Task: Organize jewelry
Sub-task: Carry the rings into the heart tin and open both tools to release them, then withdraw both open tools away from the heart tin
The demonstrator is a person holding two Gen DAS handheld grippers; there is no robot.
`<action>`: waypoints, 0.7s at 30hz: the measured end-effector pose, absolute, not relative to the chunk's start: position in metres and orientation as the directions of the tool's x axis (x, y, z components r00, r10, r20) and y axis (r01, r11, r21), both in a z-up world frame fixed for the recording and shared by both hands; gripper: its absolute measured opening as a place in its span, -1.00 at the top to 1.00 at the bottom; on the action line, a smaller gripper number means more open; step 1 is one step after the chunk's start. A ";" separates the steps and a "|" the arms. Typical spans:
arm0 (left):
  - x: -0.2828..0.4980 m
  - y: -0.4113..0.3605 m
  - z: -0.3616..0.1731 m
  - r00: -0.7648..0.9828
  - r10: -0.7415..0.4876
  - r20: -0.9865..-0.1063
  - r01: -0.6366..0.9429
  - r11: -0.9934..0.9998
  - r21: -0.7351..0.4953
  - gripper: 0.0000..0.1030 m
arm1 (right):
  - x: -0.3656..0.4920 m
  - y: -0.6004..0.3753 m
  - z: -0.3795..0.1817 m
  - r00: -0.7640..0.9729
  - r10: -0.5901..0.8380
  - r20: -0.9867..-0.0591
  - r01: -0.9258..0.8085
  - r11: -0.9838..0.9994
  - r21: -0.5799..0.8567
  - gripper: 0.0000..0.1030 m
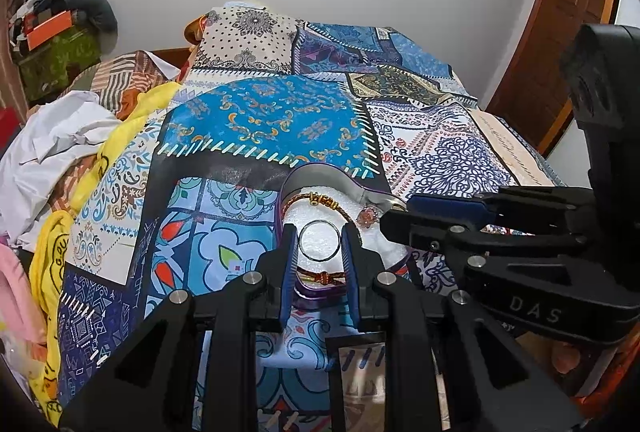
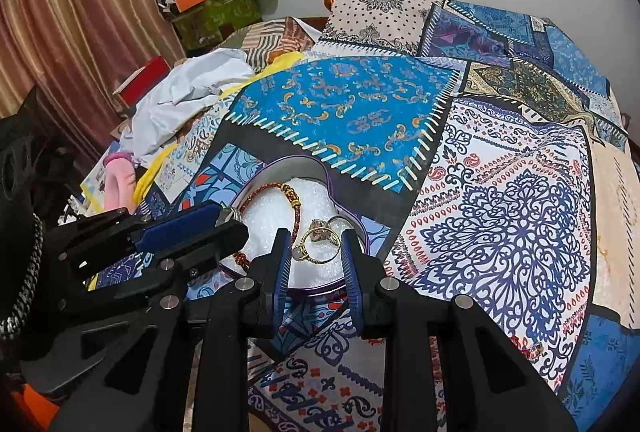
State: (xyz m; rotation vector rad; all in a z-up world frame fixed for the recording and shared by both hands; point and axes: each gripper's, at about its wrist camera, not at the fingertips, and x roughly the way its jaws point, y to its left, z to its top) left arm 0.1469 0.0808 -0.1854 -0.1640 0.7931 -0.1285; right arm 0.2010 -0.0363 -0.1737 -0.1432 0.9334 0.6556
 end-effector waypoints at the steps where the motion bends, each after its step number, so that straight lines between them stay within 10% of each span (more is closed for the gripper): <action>1: 0.147 0.082 -0.186 0.694 -0.177 -0.698 0.052 0.979 -0.197 0.60 | 0.201 -0.036 -0.174 0.417 0.460 -0.784 -0.582 0.798 0.159 0.55; 21: 0.135 0.093 -0.157 0.729 -0.128 -0.673 -0.004 0.982 -0.191 0.41 | 0.195 -0.042 -0.160 0.454 0.446 -0.771 -0.578 0.807 0.126 0.34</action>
